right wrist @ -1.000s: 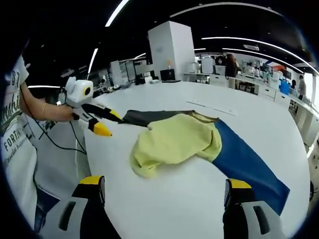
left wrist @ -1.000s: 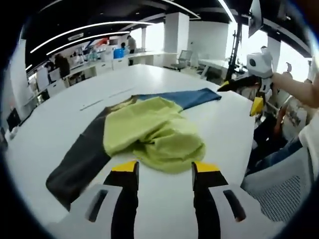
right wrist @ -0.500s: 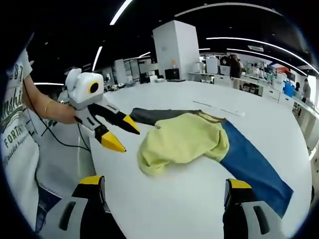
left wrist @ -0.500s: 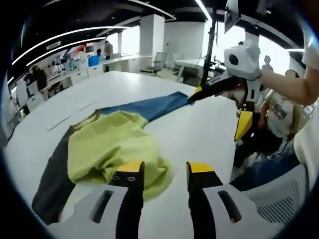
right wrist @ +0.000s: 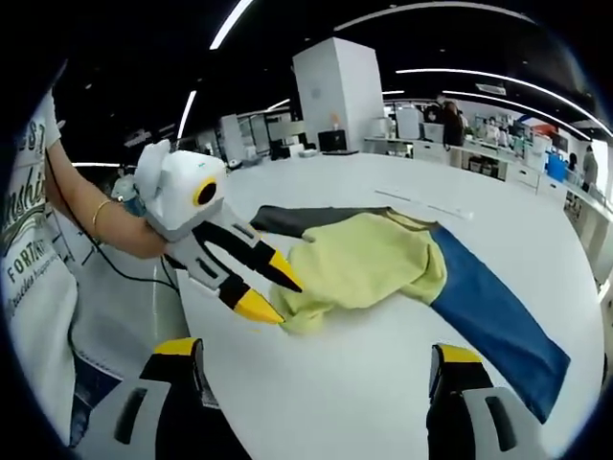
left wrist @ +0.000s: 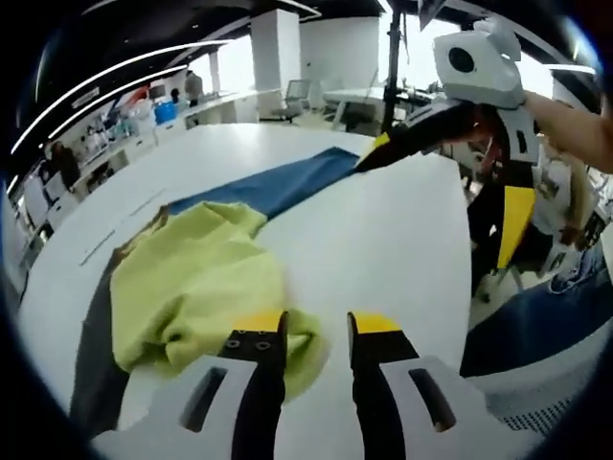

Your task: Fold the garment on the visible template until the final outline fits inside the template.

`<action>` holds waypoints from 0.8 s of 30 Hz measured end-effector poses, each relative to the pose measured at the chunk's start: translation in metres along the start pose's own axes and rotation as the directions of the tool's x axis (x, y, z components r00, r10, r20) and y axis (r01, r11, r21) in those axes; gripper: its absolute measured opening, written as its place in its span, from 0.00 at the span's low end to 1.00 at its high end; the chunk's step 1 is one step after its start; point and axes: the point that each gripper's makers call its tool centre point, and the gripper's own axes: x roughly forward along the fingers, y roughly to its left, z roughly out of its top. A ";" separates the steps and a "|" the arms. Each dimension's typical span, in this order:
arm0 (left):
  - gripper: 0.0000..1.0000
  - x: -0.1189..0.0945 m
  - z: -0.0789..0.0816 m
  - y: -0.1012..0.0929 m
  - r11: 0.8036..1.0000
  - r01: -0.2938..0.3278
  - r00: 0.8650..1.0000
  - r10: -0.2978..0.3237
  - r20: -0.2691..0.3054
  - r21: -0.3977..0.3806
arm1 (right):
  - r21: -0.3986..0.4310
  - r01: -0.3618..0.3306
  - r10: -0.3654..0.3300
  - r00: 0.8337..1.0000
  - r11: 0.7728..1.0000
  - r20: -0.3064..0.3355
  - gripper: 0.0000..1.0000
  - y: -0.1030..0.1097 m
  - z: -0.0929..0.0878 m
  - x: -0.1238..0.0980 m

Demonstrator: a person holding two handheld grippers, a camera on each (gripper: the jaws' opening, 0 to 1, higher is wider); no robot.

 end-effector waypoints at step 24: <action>0.06 0.029 -0.027 0.017 0.999 -0.043 0.987 0.046 -0.153 0.023 | 0.020 0.026 -0.026 1.000 0.999 -0.004 0.95 -0.005 -0.005 -0.001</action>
